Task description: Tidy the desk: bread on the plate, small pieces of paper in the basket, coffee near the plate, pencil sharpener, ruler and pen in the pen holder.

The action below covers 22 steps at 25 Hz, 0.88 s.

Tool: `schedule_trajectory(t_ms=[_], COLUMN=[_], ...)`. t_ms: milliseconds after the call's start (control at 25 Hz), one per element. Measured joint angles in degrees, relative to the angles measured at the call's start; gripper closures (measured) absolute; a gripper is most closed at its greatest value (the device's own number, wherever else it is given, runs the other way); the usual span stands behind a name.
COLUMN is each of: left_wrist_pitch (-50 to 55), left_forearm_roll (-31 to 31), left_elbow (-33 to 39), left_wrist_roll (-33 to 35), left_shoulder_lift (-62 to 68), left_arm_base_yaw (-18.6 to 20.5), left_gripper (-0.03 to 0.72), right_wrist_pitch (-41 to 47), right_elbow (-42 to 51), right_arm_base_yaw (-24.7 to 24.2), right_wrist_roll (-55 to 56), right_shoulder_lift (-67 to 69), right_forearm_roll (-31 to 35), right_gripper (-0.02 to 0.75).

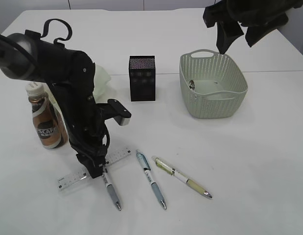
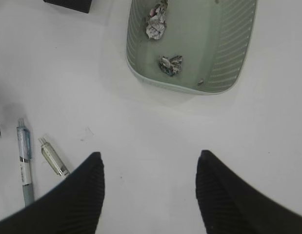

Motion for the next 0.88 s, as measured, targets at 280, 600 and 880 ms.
schedule_trajectory(t_ms=[280, 600, 880], left_wrist_pitch=[4.93, 8.07, 10.67], left_forearm_roll=[-0.10, -0.10, -0.10], left_elbow=[-2.04, -3.46, -11.74], left_wrist_roll=[-3.35, -7.27, -15.46], left_shoulder_lift=[0.00, 0.00, 0.00], left_arm_base_yaw=[0.00, 0.00, 0.00], left_gripper=[0.456, 0.457, 0.457], right_wrist_pitch=[0.00, 0.00, 0.00], right_elbow=[0.00, 0.00, 0.00], right_arm_base_yaw=[0.00, 0.00, 0.00], right_wrist_roll=[0.00, 0.00, 0.02], right_shoulder_lift=[0.00, 0.00, 0.00], right_forearm_roll=[-0.10, -0.10, -0.10], right_gripper=[0.271, 0.271, 0.270])
